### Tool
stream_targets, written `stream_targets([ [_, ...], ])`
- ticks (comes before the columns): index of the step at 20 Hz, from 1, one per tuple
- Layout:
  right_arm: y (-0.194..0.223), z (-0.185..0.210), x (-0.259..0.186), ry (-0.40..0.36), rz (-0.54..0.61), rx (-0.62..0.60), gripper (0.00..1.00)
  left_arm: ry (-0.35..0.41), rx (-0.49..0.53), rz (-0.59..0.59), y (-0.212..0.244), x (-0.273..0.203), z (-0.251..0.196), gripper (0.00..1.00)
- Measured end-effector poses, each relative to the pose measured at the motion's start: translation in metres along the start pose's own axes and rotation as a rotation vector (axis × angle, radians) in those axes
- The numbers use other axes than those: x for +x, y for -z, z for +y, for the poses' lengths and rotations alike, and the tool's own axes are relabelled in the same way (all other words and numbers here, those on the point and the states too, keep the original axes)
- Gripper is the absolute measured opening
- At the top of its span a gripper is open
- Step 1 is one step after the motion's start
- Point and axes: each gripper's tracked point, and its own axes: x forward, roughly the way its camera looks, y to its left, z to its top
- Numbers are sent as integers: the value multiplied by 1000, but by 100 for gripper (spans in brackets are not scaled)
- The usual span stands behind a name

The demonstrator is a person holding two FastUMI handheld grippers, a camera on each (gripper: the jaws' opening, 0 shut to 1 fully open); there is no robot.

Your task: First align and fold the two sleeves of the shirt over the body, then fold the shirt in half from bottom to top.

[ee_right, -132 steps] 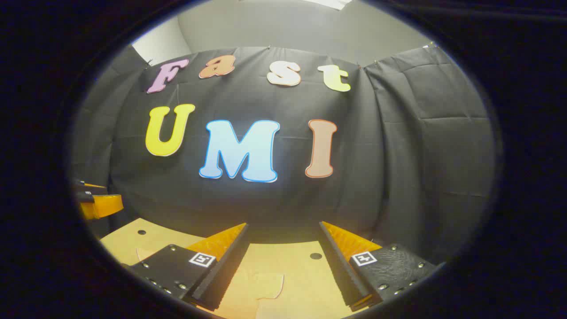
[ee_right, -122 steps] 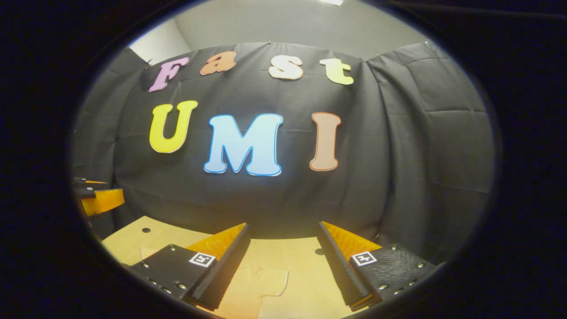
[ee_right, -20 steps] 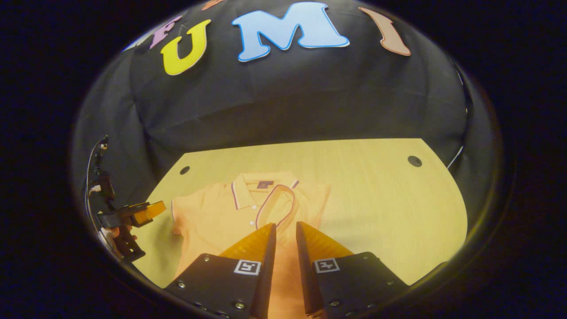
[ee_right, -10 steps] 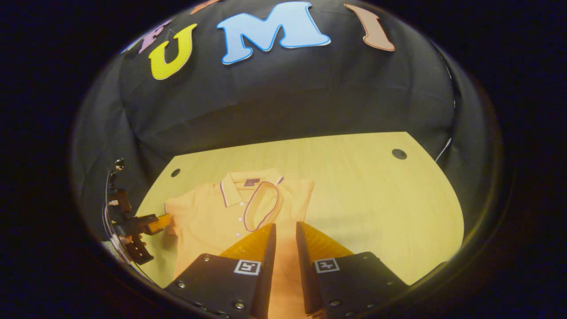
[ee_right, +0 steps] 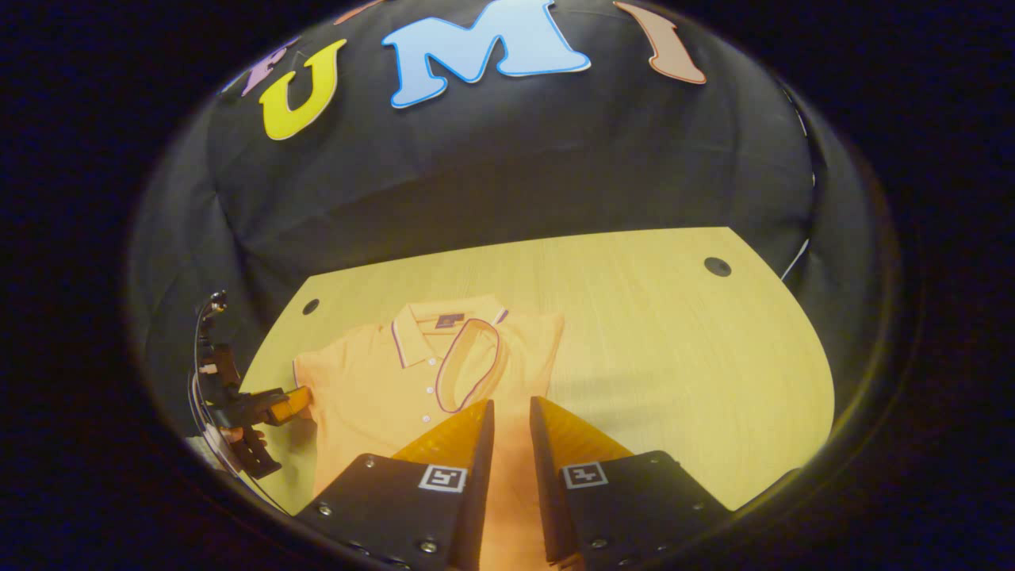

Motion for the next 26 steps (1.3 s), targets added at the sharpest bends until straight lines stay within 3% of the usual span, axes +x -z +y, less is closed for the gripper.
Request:
stream_targets([
  [3,4,2,3,-7,11,1,29,23,22,1,0,1,-6,94],
  [4,4,4,3,-10,15,1,30,33,31,-2,-2,0,-11,69],
  [5,5,5,4,-12,16,1,29,47,22,-5,-4,0,-18,59],
  [6,5,6,4,-15,15,1,29,46,11,-7,-4,2,-21,31],
  [8,5,5,2,-17,17,0,29,18,2,-3,-6,3,-22,10],
  [13,8,-2,2,-13,28,9,29,15,31,3,-8,-2,-25,6],
  [16,5,-7,0,-8,20,20,29,32,67,-61,-32,-15,-37,6],
  [21,5,-8,-1,-8,16,38,29,159,195,-184,-79,-44,-111,6],
  [26,12,-14,-6,0,20,60,29,295,346,-231,-89,-70,-198,7],
])
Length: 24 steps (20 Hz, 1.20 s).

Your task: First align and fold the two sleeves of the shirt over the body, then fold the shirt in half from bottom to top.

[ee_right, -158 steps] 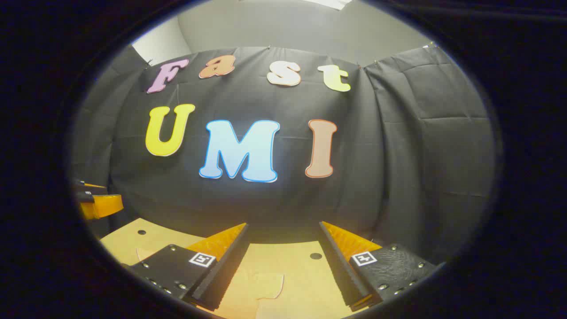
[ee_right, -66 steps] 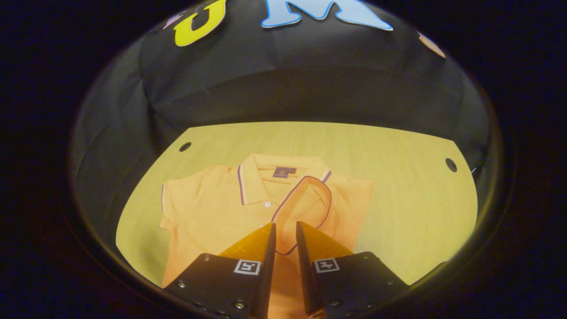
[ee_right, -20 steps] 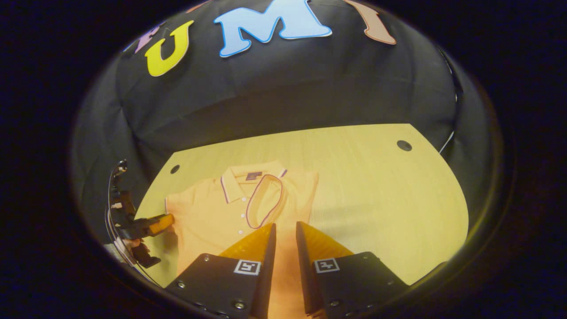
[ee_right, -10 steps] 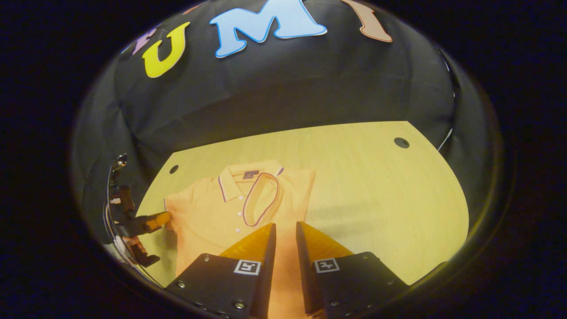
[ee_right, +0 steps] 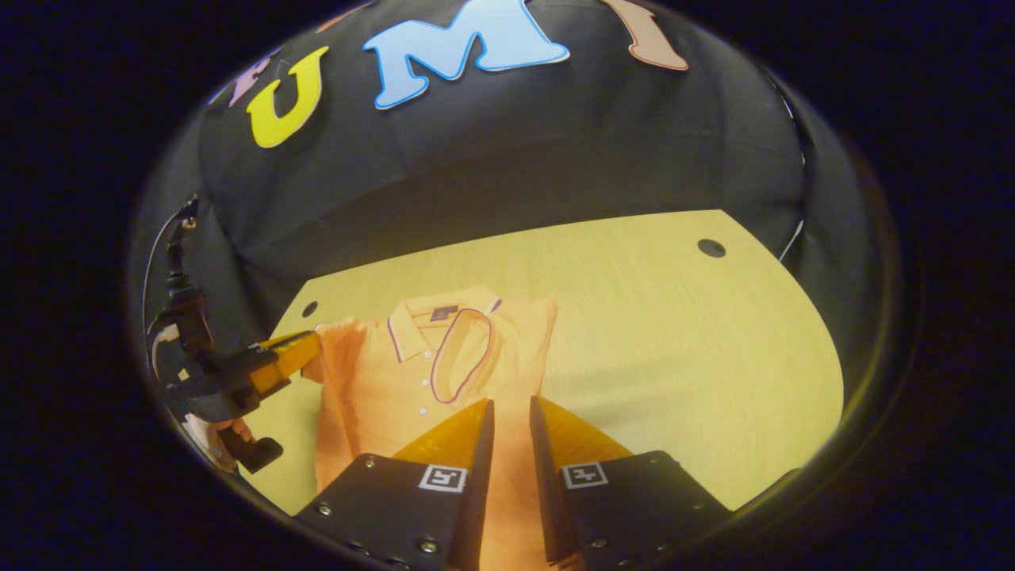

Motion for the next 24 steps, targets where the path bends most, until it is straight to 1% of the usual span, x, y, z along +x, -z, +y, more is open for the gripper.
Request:
stream_targets([
  [2,3,-5,-3,7,2,13,29,43,41,11,6,5,-30,6],
  [4,6,-12,-6,18,1,22,29,69,75,40,17,11,-53,6],
  [7,7,-21,-11,33,-2,39,30,118,68,100,35,18,-75,6],
  [8,6,-24,-12,37,-4,43,30,120,64,104,35,19,-75,10],
  [9,6,-27,-14,40,-5,47,30,133,57,100,34,19,-78,10],
  [10,6,-30,-15,42,-6,51,30,137,59,101,35,17,-81,14],
  [11,6,-31,-17,44,-8,54,29,147,63,104,35,15,-83,23],
  [12,6,-32,-19,45,-7,56,29,148,65,104,35,13,-83,46],
  [14,6,-31,-22,43,-7,54,29,144,59,101,32,6,-79,44],
  [15,8,-29,-23,41,-4,51,30,142,51,99,32,0,-77,50],
  [16,10,-28,-25,36,0,45,29,140,43,97,32,-5,-75,64],
  [17,12,-27,-25,34,1,37,29,134,36,93,33,-11,-71,75],
  [18,16,-25,-26,29,4,31,29,125,32,90,34,-18,-66,91],
  [19,21,-24,-27,22,13,27,36,117,28,87,35,-25,-61,95],
  [20,26,-22,-30,15,19,24,39,108,25,83,37,-34,-57,100],
  [21,29,-21,-34,12,25,19,58,102,23,78,39,-42,-52,100],
  [22,31,-22,-36,13,30,15,51,98,19,73,42,-53,-49,100],
  [23,37,-22,-41,12,36,11,51,91,17,73,44,-63,-44,100],
  [24,42,-23,-46,10,44,7,58,89,14,75,49,-72,-42,98],
])
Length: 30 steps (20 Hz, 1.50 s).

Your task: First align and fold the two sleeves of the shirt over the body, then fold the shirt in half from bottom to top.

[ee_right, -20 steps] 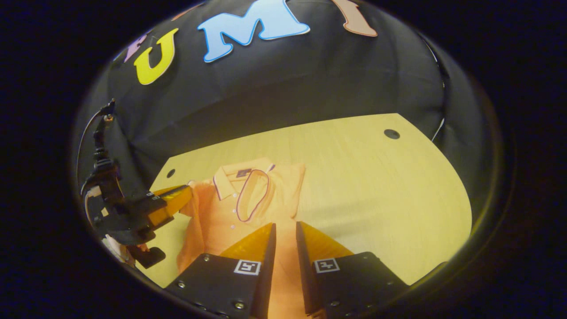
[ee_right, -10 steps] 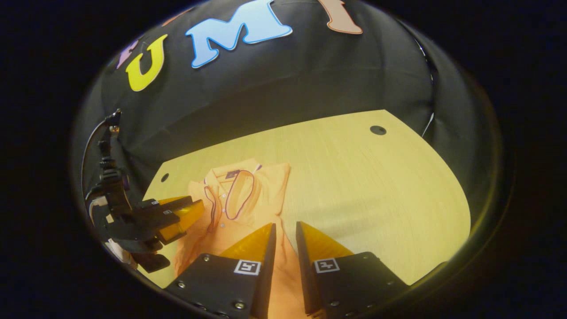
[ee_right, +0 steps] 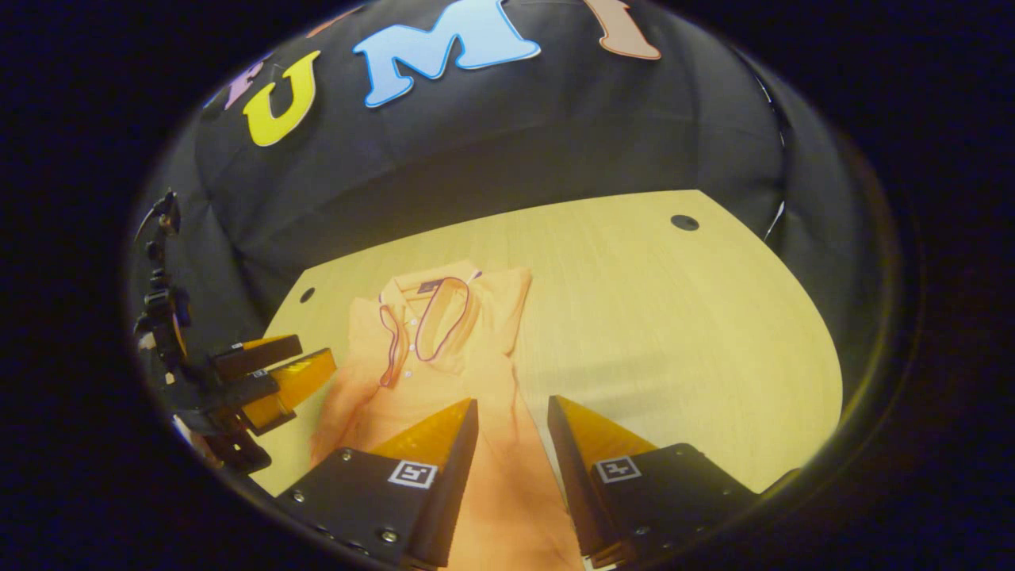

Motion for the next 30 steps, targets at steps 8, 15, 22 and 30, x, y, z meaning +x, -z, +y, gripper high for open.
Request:
stream_targets([
  [8,79,-8,-37,-32,168,-37,94,-37,-8,87,83,-79,7,98],
  [15,171,-15,-49,-3,431,-66,94,24,-84,313,187,-129,-30,98],
  [22,206,-15,-60,-7,547,-92,94,-16,-74,488,241,-158,-29,100],
  [30,220,-21,-68,29,622,-164,97,-67,-94,606,262,-169,-27,97],
])
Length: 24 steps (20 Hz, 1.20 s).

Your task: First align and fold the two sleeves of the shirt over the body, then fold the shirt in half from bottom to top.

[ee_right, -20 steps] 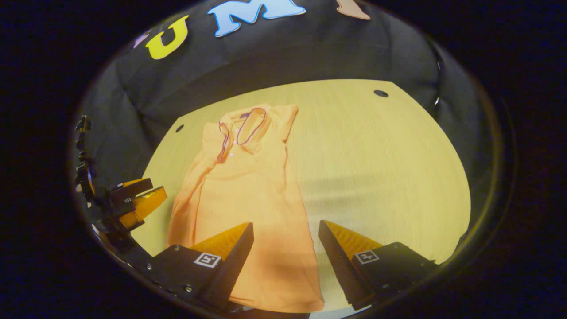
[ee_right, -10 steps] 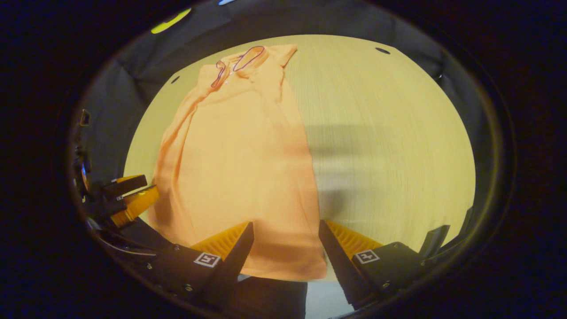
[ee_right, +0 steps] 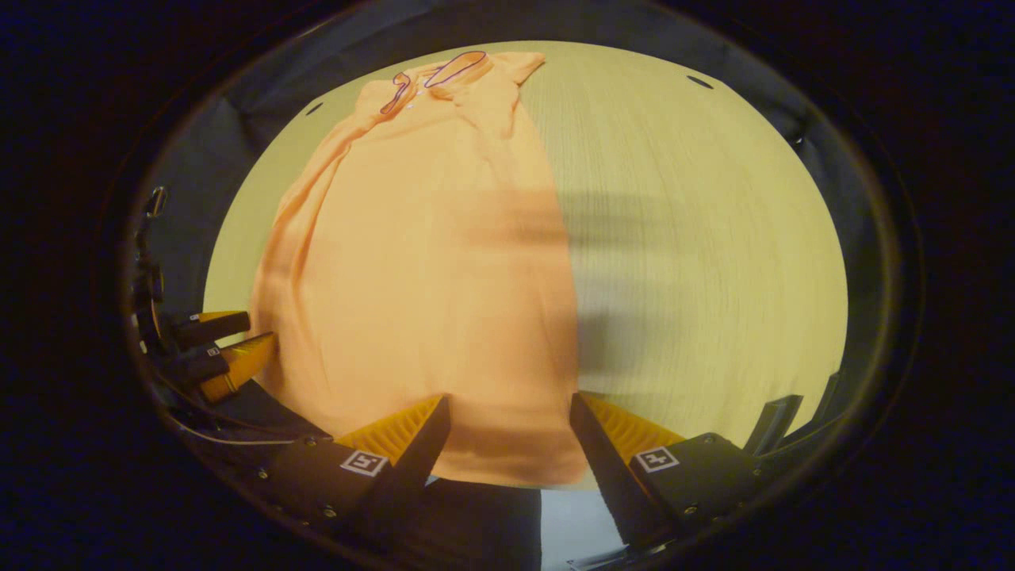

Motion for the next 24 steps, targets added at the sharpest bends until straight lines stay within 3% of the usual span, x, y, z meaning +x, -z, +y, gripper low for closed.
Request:
stream_targets([
  [5,5,-4,5,105,91,-93,94,23,-20,66,3,1,-2,95],
  [7,6,-3,3,119,127,-85,96,31,-61,82,2,0,-3,92],
  [13,5,-3,3,132,149,-37,97,36,-53,92,0,2,-5,96],
  [15,5,0,3,127,157,-22,93,34,-46,69,-7,6,-4,84],
  [16,4,2,4,125,162,-11,91,35,-40,70,-7,7,-6,60],
  [17,3,4,5,122,166,-1,78,32,-26,63,-10,8,-7,53],
  [18,1,7,5,117,165,15,70,27,-18,56,-11,8,-7,38],
  [19,3,9,6,109,166,24,45,24,-4,51,-12,8,-8,26],
  [20,2,13,5,93,162,36,43,18,9,56,-11,9,-7,13],
  [21,3,14,6,91,162,40,17,18,16,59,-11,8,-6,12],
  [24,2,15,4,63,155,72,15,31,-14,48,-14,10,-8,6],
])
